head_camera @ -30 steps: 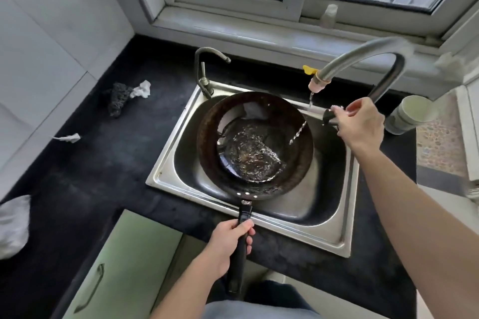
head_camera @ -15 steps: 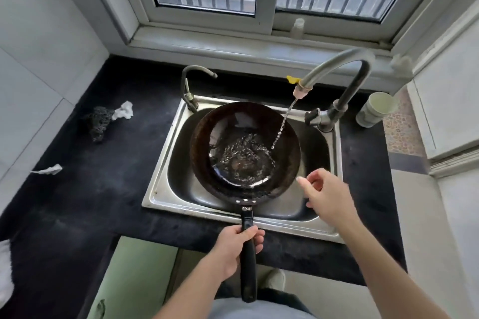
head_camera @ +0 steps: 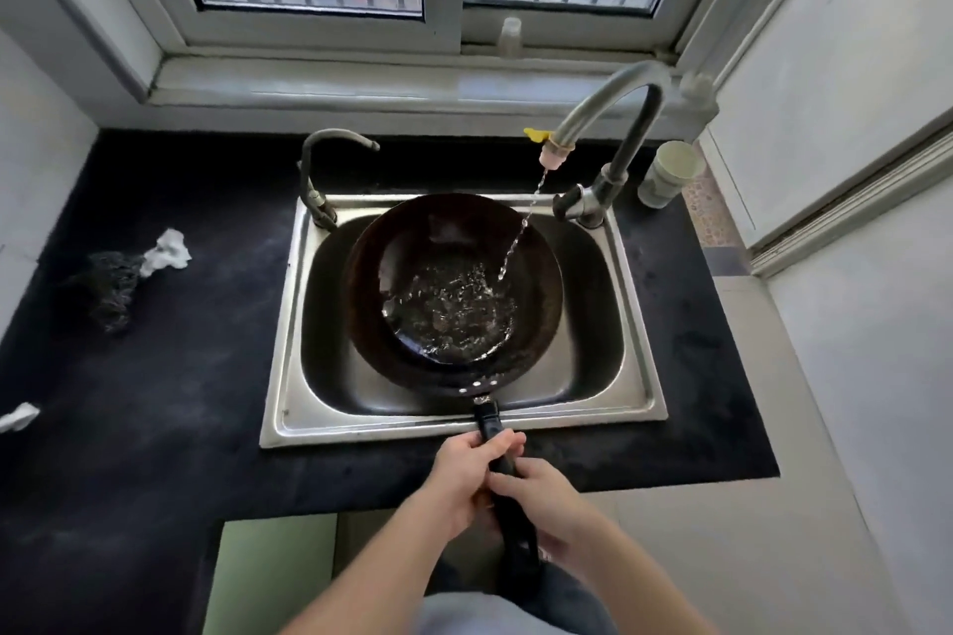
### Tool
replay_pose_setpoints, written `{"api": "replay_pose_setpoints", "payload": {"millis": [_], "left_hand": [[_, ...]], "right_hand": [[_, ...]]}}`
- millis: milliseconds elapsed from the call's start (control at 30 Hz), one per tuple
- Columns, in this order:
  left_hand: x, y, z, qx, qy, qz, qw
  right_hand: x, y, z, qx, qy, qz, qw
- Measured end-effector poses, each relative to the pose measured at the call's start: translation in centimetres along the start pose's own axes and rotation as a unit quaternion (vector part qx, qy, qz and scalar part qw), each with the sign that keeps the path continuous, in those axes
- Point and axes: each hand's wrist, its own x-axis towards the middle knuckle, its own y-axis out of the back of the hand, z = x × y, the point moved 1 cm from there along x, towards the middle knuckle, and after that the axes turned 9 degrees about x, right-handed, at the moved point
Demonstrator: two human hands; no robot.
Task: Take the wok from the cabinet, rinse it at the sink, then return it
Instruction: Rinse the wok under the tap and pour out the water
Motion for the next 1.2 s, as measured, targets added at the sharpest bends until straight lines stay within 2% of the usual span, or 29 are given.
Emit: {"api": "replay_pose_setpoints", "payload": {"millis": [100,267,367,500,633,867,1000,1200], "left_hand": [[-0.1,0.3,0.1,0.003,0.001,-0.012,1.000],[-0.1,0.2,0.2,-0.023,0.007,-0.020,1.000],[-0.7,-0.3,0.0,-0.060,0.012,-0.030,0.998],[-1.9,-0.3,-0.4,-0.085,0.014,-0.046,0.995],[-2.4,-0.5,-0.3,-0.160,0.006,-0.065,0.985],[-3.6,-1.3,-1.4,-0.072,-0.034,-0.049,0.996],[-3.3,-1.6,-0.9,-0.096,-0.046,-0.051,0.993],[-2.9,-1.7,1.2,-0.156,-0.056,-0.047,0.985]], "right_hand": [[0.1,-1.3,-0.1,0.011,0.012,0.047,0.999],[0.6,-2.2,1.7,-0.135,0.135,0.163,0.968],[0.2,-2.1,1.9,-0.185,0.166,0.197,0.949],[-1.1,-2.2,2.1,-0.187,0.180,0.196,0.945],[-2.0,-2.1,2.2,-0.160,0.188,0.182,0.952],[-3.1,-1.1,3.7,-0.115,0.149,0.181,0.965],[-3.2,-0.6,2.7,-0.137,0.150,0.169,0.964],[-2.4,-0.7,-0.1,-0.206,0.202,0.159,0.944]]}}
